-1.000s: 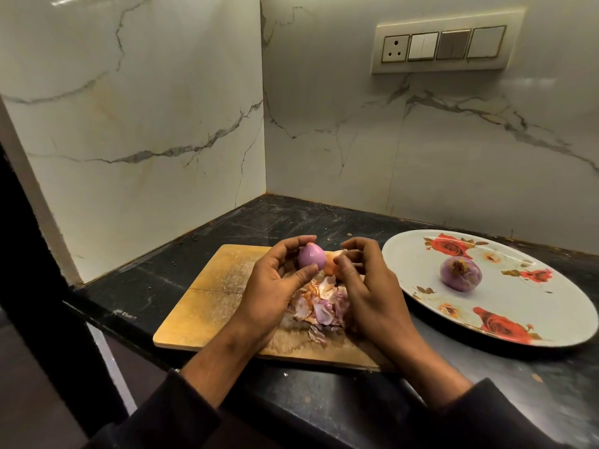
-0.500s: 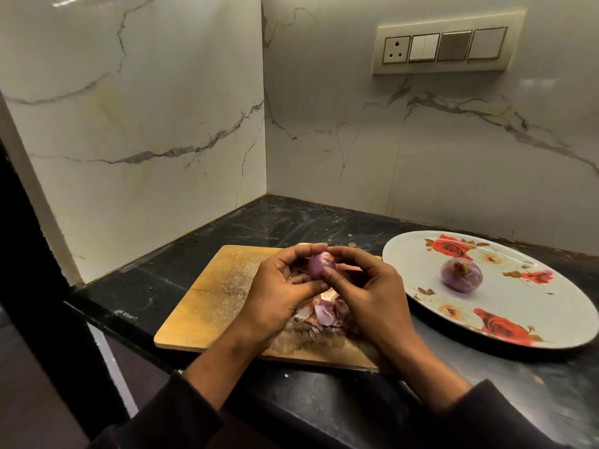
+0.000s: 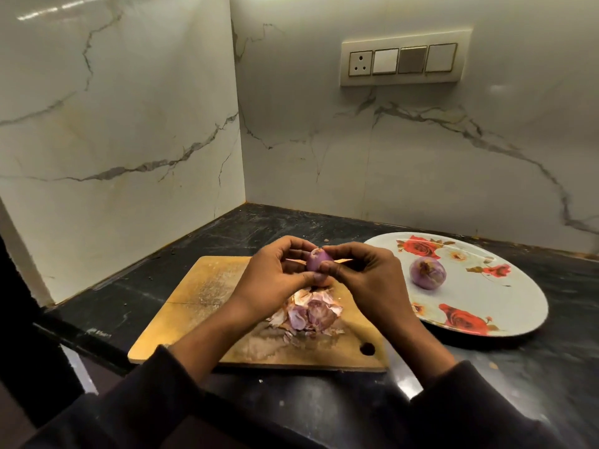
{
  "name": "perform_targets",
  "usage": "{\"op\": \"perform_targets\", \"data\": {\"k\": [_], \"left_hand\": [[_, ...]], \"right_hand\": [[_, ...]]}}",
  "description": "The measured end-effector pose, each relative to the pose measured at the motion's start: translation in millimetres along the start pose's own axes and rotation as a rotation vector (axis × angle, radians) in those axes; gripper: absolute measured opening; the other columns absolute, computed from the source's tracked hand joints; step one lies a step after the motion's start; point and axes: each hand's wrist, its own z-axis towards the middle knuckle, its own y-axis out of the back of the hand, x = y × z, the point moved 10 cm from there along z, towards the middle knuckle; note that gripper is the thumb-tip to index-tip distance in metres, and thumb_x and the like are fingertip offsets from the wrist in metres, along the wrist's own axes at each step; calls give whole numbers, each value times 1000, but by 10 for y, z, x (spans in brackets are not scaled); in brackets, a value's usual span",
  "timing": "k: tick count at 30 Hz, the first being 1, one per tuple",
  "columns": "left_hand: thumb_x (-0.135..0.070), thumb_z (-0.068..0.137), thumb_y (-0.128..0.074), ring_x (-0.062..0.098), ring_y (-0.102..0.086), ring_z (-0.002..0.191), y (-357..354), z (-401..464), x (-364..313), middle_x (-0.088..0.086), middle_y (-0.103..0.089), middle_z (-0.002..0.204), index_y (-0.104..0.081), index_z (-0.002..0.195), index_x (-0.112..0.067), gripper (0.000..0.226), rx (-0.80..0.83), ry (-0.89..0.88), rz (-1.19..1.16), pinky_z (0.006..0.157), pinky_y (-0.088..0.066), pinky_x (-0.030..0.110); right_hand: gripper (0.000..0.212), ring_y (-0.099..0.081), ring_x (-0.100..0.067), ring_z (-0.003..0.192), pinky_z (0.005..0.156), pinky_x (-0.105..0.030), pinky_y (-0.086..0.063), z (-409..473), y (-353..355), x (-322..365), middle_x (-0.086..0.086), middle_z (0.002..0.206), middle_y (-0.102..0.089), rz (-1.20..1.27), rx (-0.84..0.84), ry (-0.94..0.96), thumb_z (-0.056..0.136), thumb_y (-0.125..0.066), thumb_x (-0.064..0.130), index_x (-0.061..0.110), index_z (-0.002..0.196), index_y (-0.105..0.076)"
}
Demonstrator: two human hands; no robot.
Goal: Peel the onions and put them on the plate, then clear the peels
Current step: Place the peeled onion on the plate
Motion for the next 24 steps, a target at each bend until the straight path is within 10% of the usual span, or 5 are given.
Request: {"op": "perform_targets", "data": {"k": [24], "left_hand": [[-19,78,-82,18,-64,85,-1560,910,-10,-2,-67,100,-55,97,-21,34,128,-199,489,71,-53,36]], "right_hand": [[17,-66,-16,82,74,-24,-45,211,1047,-662,0,92,-74,-643,-76,-230,83,-80,5,19,93,-77]]}}
